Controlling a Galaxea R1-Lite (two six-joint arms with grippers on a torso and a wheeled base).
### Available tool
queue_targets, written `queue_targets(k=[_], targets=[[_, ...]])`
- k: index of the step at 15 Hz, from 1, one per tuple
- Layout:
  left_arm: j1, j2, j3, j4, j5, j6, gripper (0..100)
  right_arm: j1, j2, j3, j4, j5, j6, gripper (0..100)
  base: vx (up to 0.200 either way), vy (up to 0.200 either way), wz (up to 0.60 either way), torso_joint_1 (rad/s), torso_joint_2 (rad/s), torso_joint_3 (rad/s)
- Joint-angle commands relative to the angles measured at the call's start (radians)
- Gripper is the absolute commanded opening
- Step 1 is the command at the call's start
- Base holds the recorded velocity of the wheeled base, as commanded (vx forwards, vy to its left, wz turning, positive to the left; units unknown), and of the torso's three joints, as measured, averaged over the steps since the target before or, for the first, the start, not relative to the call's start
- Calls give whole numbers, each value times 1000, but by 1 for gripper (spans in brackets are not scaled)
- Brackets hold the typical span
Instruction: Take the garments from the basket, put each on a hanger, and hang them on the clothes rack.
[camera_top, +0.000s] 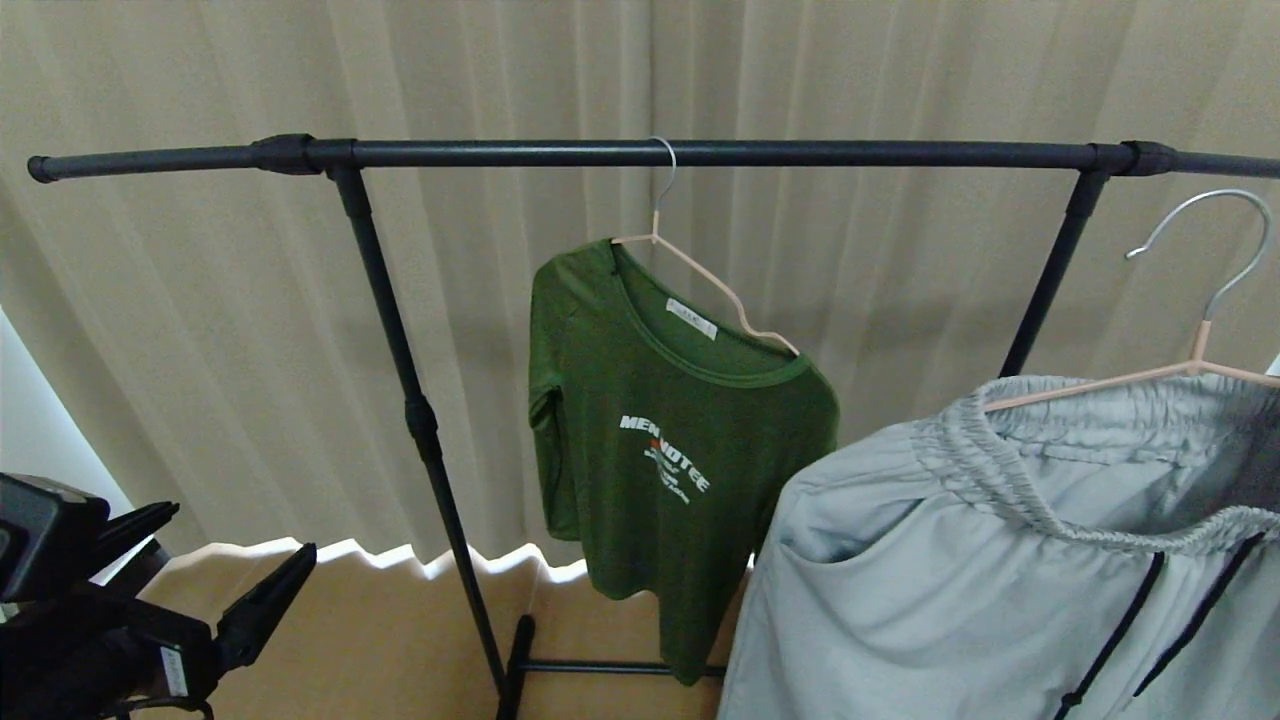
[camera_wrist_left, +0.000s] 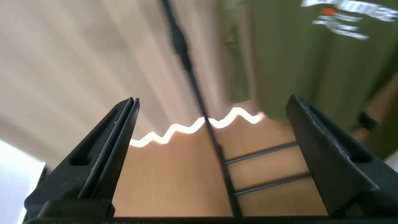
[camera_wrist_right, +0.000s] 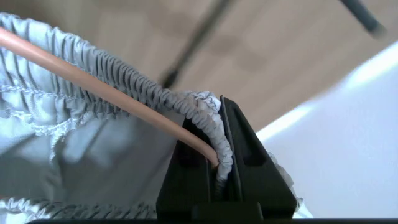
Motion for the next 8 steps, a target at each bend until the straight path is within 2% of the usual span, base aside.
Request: queue_targets(k=[1, 5, 8], targets=[[36, 2, 0, -1, 0, 0, 100, -20, -36, -2, 28, 0, 30, 0, 0, 0, 0, 0, 0, 0], [47, 2, 1, -1, 0, -7, 100, -17, -23, -4, 71, 2, 144, 0, 0, 0, 0, 0, 0, 0], [58, -4, 4, -1, 0, -6, 100, -16, -28, -4, 117, 3, 192, 0, 0, 0, 0, 0, 0, 0]])
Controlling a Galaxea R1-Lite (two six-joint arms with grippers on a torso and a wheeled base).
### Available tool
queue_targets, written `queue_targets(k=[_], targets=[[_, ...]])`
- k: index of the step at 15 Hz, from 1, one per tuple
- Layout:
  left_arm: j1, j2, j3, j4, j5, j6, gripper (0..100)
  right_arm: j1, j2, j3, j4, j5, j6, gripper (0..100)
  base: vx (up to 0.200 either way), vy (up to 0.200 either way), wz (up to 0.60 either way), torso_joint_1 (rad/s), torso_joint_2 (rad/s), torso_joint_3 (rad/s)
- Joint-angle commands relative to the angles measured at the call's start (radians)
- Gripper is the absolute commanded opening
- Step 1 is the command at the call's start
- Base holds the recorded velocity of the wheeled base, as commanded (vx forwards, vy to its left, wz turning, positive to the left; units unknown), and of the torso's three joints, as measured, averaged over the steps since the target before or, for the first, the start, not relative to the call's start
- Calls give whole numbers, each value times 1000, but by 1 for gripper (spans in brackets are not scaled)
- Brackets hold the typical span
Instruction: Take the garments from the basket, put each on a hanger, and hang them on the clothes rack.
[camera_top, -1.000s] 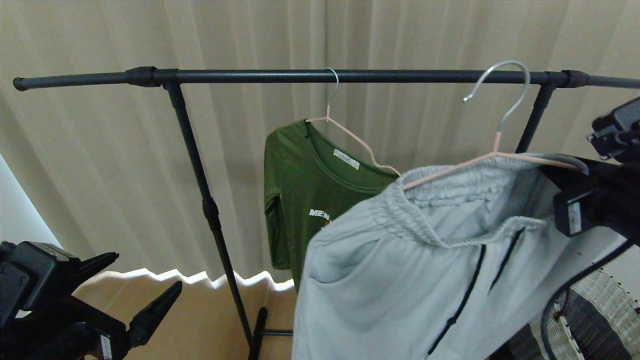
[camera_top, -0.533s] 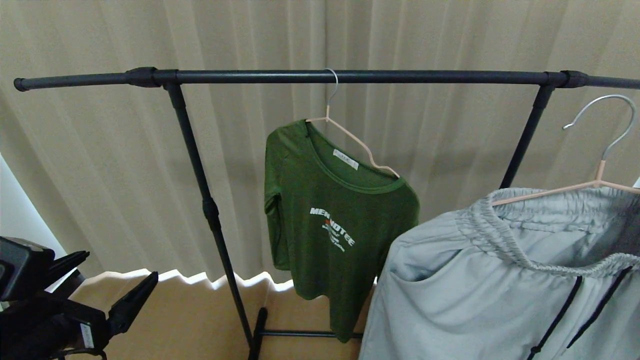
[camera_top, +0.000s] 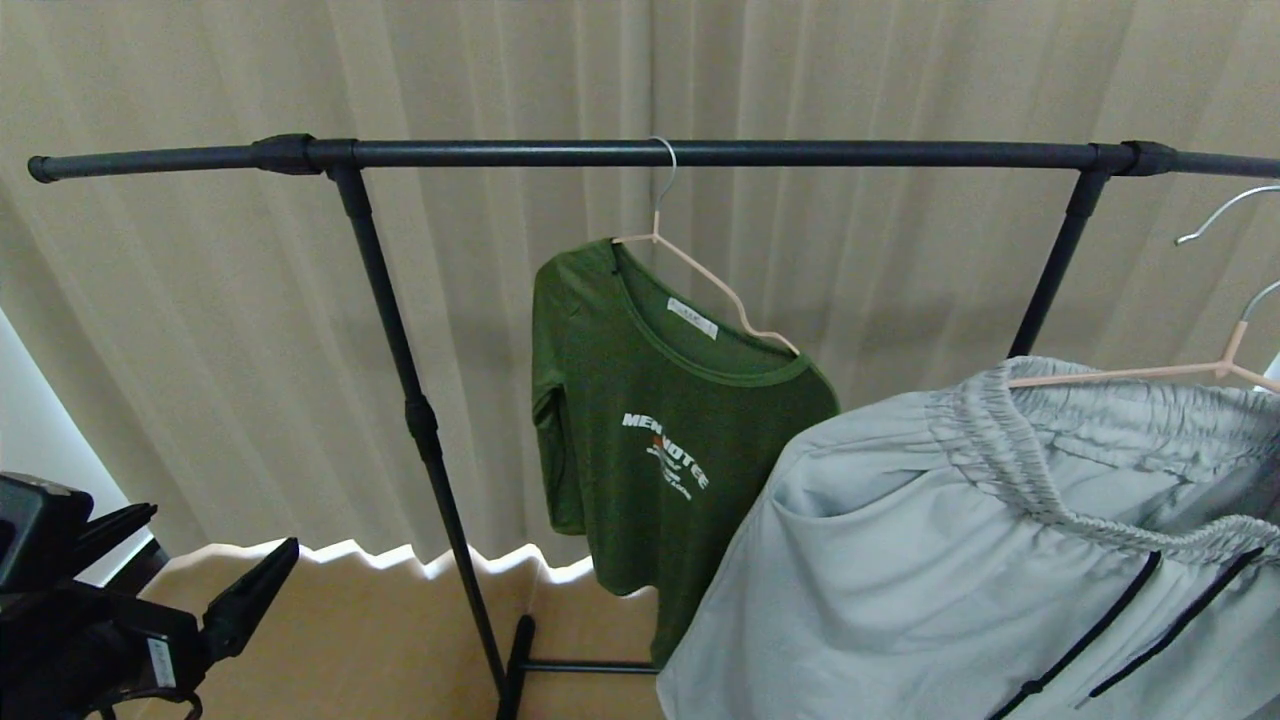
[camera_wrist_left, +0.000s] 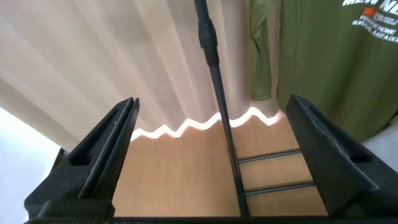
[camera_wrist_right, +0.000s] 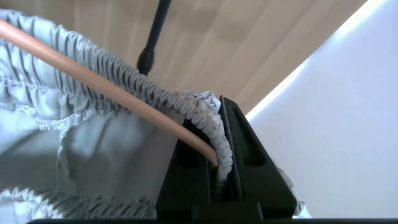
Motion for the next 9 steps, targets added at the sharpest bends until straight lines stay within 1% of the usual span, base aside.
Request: queue_targets(k=[1, 3, 9], targets=[[13, -5, 5, -1, 1, 2, 100, 2, 1, 1, 0, 0, 6, 0, 0, 0, 0, 0, 0, 0], [13, -8, 6, 1, 1, -1, 100, 2, 3, 4, 0, 3, 6, 0, 0, 0, 0, 0, 0, 0], [13, -5, 8, 4, 1, 1, 100, 0, 1, 3, 0, 3, 6, 0, 200, 0, 0, 2, 1, 4]])
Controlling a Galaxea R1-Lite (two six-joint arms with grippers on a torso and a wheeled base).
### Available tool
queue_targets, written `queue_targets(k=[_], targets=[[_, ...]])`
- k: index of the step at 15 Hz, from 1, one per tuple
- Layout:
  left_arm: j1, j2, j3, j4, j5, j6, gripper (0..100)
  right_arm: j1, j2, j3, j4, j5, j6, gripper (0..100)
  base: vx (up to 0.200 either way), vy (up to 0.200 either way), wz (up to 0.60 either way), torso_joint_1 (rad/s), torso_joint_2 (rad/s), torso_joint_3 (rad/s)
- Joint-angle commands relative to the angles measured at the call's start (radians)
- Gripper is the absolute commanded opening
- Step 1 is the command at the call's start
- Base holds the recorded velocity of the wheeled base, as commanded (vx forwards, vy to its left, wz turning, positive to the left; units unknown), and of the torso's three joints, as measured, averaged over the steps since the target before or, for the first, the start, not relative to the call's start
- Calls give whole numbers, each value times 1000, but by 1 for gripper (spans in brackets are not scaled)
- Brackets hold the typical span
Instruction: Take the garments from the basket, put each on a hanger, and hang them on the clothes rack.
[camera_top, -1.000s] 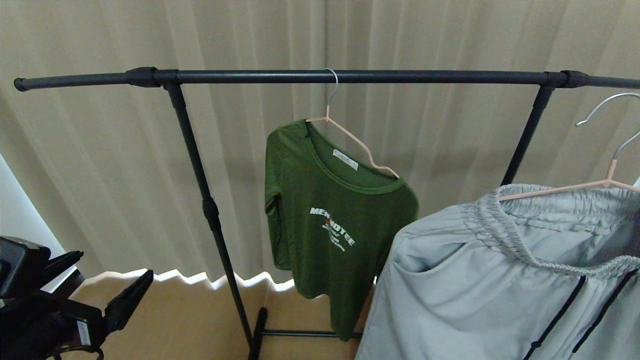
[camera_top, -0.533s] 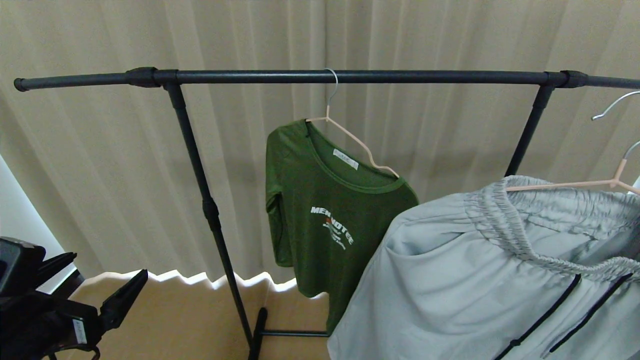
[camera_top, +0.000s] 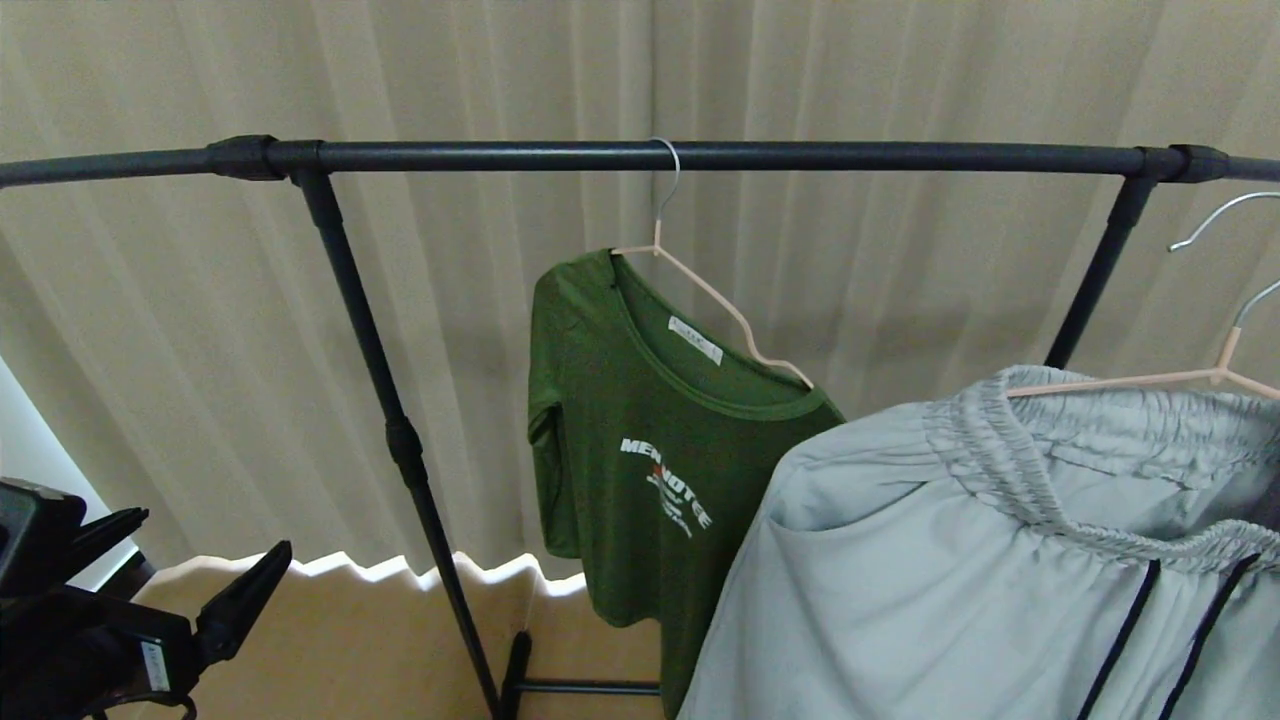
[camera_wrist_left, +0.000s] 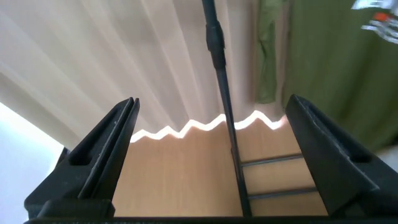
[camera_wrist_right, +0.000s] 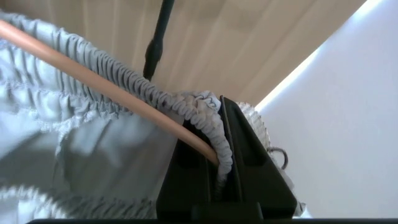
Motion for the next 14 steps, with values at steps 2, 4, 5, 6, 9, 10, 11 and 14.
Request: queue_targets(k=[2, 4, 5, 6, 9, 10, 11, 14], targets=[[0, -4, 10, -3, 1, 3, 100, 1, 4, 0, -2, 0, 0, 0, 0, 0, 0, 0, 0, 0], [-1, -27, 21, -5, 1, 2, 100, 1, 4, 1, -2, 0, 0, 0, 0, 0, 0, 0, 0, 0], [0, -34, 19, -5, 1, -1, 100, 1, 4, 0, -2, 0, -1, 0, 0, 0, 0, 0, 0, 0], [3, -35, 21, -3, 1, 0, 100, 1, 5, 0, -2, 0, -1, 0, 0, 0, 0, 0, 0, 0], [9, -37, 29, -2, 1, 5, 100, 1, 7, 0, -2, 0, -1, 0, 0, -67, 0, 2, 1, -1], [9, -37, 29, -2, 1, 3, 100, 1, 7, 0, 0, 0, -1, 0, 0, -200, 0, -7, 2, -2], [8, -37, 32, -2, 1, 3, 100, 1, 5, 0, 0, 0, -1, 0, 0, -200, 0, 2, 2, 7], [8, -38, 35, -2, 1, 8, 100, 1, 4, 0, 0, 0, -3, 0, 0, -200, 0, 9, -1, 1]])
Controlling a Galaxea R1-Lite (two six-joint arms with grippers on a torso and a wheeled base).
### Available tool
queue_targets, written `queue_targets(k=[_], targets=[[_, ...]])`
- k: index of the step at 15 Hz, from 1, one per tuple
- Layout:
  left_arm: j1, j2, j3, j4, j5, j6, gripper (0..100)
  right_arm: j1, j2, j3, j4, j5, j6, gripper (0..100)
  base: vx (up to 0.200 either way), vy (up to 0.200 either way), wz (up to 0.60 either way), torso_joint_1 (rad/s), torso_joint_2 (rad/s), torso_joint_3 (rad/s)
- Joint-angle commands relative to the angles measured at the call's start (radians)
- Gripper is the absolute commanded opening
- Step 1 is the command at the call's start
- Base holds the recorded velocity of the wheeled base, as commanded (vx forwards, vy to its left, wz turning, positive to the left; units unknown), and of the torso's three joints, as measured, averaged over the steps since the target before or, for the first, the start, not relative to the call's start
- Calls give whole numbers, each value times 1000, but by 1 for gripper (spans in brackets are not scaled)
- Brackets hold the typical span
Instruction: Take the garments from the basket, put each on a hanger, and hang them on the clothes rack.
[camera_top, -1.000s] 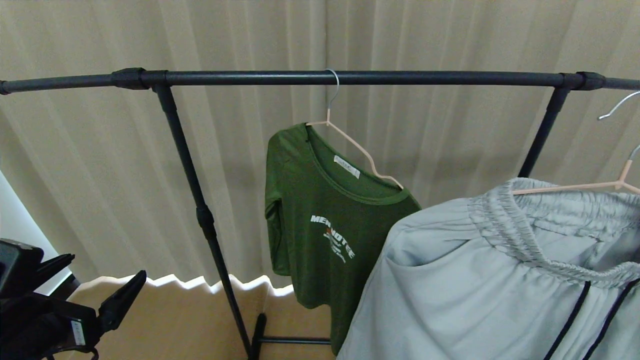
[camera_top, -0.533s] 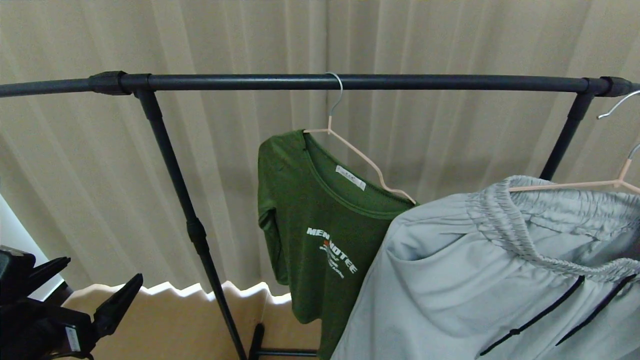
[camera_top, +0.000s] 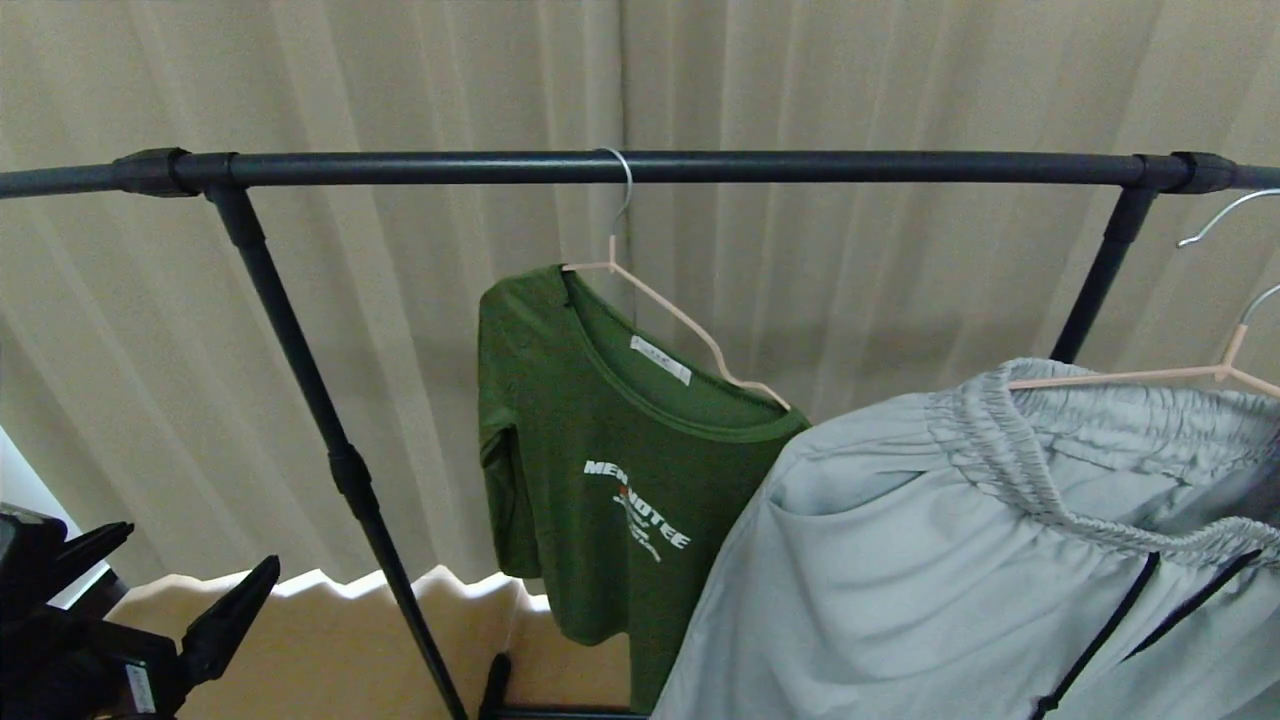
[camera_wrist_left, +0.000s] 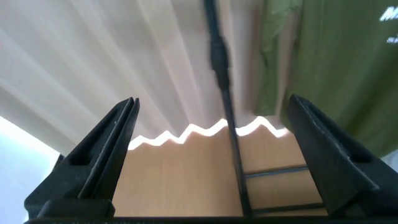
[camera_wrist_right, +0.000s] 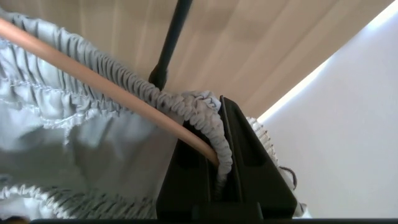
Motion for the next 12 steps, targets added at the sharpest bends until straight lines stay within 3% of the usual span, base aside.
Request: queue_targets(k=[1, 3, 6, 9, 12], targets=[[0, 0, 1, 0, 1, 0, 100, 1, 1, -1, -1, -1, -1, 0, 0, -200, 0, 7, 2, 2], [0, 0, 1, 0, 1, 1, 100, -1, -7, -1, -1, -5, -4, 0, 0, -200, 0, 5, 0, 2], [-4, -7, 4, 0, -1, 1, 100, -13, -25, -9, 24, -11, -27, 0, 0, 0, 0, 0, 0, 0], [-8, -5, 18, -2, -2, 1, 100, -79, -65, -3, 28, -11, -103, 0, 0, 0, 0, 0, 0, 0], [-6, 0, 10, 0, -1, -2, 100, -163, -65, -6, 28, -10, -120, 0, 0, 0, 0, 0, 0, 0]])
